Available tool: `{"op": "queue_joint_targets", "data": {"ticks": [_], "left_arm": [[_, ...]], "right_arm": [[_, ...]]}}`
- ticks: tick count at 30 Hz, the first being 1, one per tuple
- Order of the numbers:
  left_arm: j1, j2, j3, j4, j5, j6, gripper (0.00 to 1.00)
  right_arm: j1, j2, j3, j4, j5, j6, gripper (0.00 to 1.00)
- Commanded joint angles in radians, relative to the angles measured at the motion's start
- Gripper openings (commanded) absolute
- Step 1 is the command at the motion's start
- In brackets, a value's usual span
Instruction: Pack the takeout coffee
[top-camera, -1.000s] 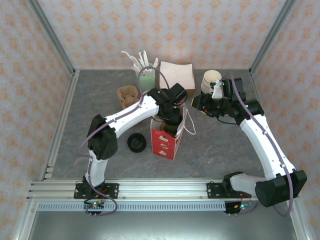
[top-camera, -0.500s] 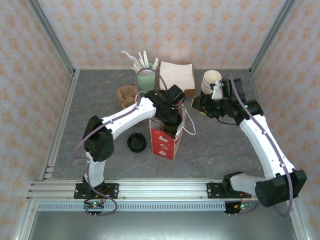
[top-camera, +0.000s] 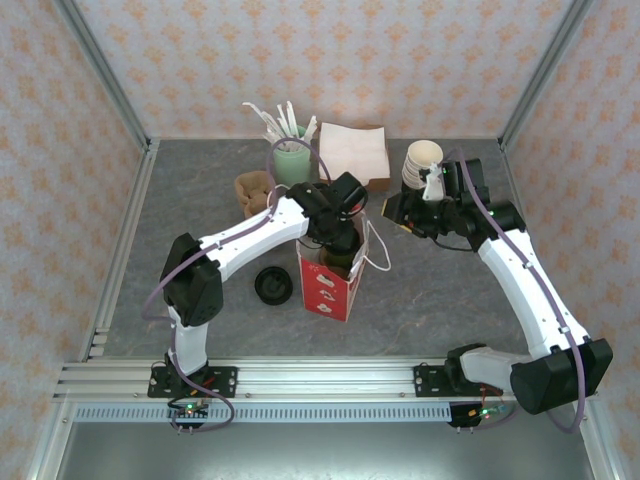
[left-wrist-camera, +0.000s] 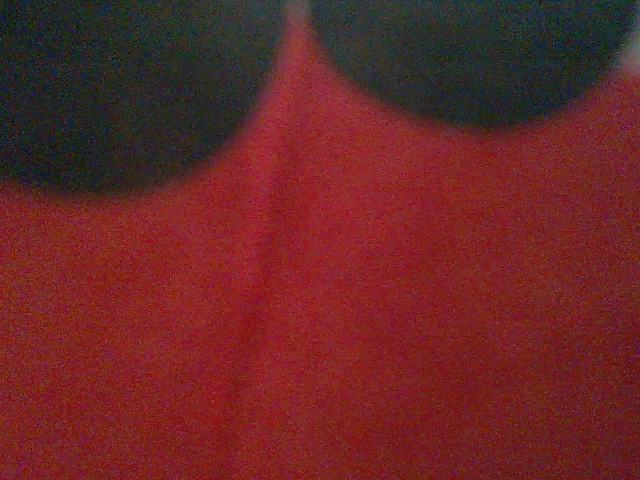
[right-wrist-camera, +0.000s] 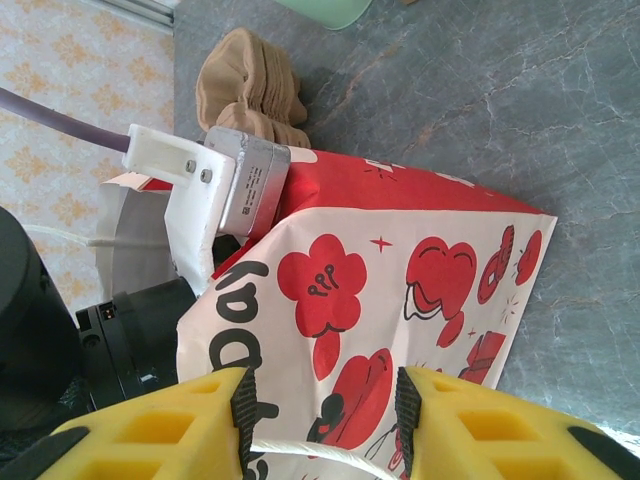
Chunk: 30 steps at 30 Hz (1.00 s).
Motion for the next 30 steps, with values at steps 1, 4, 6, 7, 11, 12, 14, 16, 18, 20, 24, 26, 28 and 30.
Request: {"op": "queue_joint_targets", "data": {"ticks": [1, 4, 6, 7, 11, 12, 14, 16, 18, 20, 24, 26, 28, 30], "left_arm": [[-0.011, 0.033, -0.022, -0.106, -0.008, -0.011, 0.29], [-0.015, 0.028, -0.027, -0.105, -0.008, -0.011, 0.29], [-0.021, 0.027, -0.026, -0.106, -0.010, -0.006, 0.29], [-0.020, 0.031, -0.019, -0.109, -0.007, -0.004, 0.29], [-0.019, 0.034, 0.057, -0.130, -0.008, 0.006, 0.31], [-0.018, 0.034, 0.077, -0.134, -0.004, 0.005, 0.32], [-0.018, 0.030, 0.104, -0.134, 0.008, 0.000, 0.33], [-0.019, 0.026, 0.132, -0.149, 0.000, -0.009, 0.33], [-0.019, 0.020, 0.154, -0.163, -0.010, -0.010, 0.34], [-0.019, 0.015, 0.174, -0.180, -0.018, -0.010, 0.34], [-0.020, -0.002, 0.179, -0.192, -0.023, -0.018, 0.36], [-0.019, -0.008, 0.181, -0.194, -0.022, -0.025, 0.36], [-0.019, -0.008, 0.189, -0.206, -0.029, -0.031, 0.36], [-0.020, -0.008, 0.189, -0.210, -0.030, -0.038, 0.36]], "right_arm": [[0.002, -0.011, -0.005, 0.006, -0.001, 0.006, 0.43], [0.002, -0.011, -0.005, 0.000, 0.000, 0.002, 0.43], [0.002, -0.011, -0.006, 0.000, 0.001, 0.000, 0.43], [0.002, -0.011, -0.008, 0.004, 0.001, 0.001, 0.43], [0.002, -0.011, -0.002, 0.009, -0.004, 0.001, 0.43], [0.002, -0.011, -0.002, 0.008, -0.003, 0.001, 0.43], [0.002, -0.011, -0.002, 0.009, -0.005, 0.001, 0.43], [0.002, -0.011, -0.002, 0.013, -0.005, 0.000, 0.43], [0.002, -0.011, -0.002, 0.017, -0.005, 0.001, 0.43], [0.002, -0.011, -0.002, 0.020, -0.008, 0.002, 0.44], [0.002, -0.011, -0.002, 0.019, -0.014, -0.003, 0.44], [0.002, -0.011, -0.003, 0.019, -0.014, -0.004, 0.44], [0.003, -0.011, -0.003, 0.017, -0.017, -0.007, 0.44], [0.002, -0.011, -0.003, 0.017, -0.021, -0.007, 0.44]]}}
